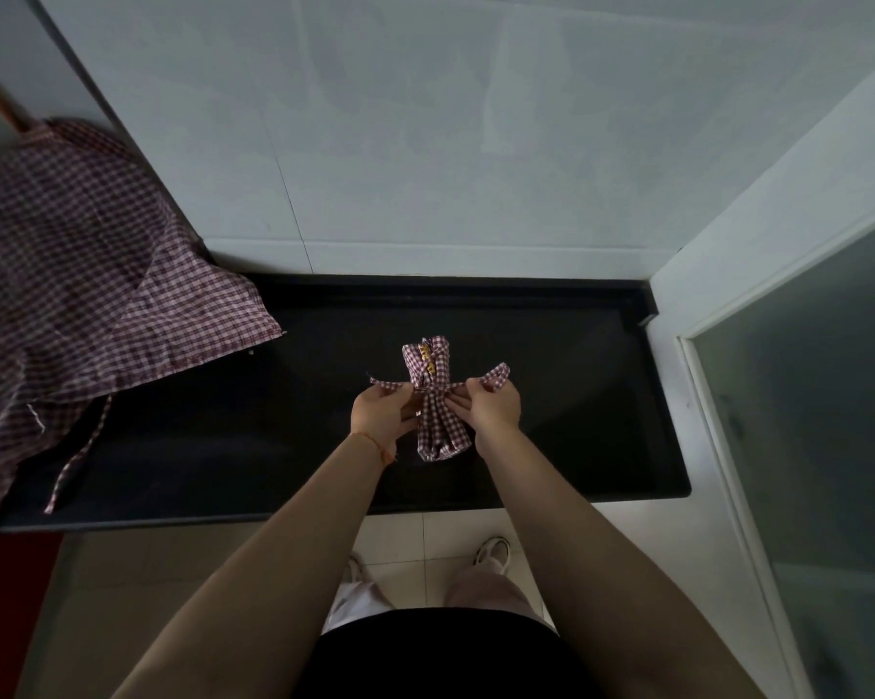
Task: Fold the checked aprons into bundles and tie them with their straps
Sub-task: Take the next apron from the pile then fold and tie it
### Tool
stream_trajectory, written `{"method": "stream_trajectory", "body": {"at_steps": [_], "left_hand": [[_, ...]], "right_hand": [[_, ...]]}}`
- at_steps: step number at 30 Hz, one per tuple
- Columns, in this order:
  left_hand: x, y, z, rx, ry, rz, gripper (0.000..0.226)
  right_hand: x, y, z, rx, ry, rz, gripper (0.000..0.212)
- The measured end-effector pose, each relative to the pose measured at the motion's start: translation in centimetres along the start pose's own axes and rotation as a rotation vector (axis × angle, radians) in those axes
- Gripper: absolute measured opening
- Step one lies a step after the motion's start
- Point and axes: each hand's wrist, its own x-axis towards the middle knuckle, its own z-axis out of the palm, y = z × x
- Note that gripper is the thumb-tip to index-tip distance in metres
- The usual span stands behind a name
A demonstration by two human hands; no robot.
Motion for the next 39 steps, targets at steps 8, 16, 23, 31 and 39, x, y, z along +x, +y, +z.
{"method": "stream_trajectory", "body": {"at_steps": [8,16,23,31,39], "left_hand": [[-0.1,0.1,0.4,0.132,-0.045,0.060,0.015],[0.0,-0.4,0.3,0.049,0.062,0.035,0.009],[-0.9,1.3,-0.9,0.173,-0.014,0.155,0.011],[-0.9,2.4,1.1,0.496,-0.095,0.339,0.003],[0.2,3.1,1.7,0.788,-0.207,0.363,0.017]], "right_hand": [[0.2,0.2,-1.0,-0.124,-0.133,0.036,0.013],[0.2,0.4,-0.4,-0.061,0.015,0.060,0.013],[-0.4,-0.6,-1.3,-0.130,-0.208,-0.031,0.008],[-1.2,-1.5,-1.0,-0.708,-0.298,-0.526,0.009],[-2.2,-3.5,-0.9,-0.871,-0.326,-0.633,0.017]]}}
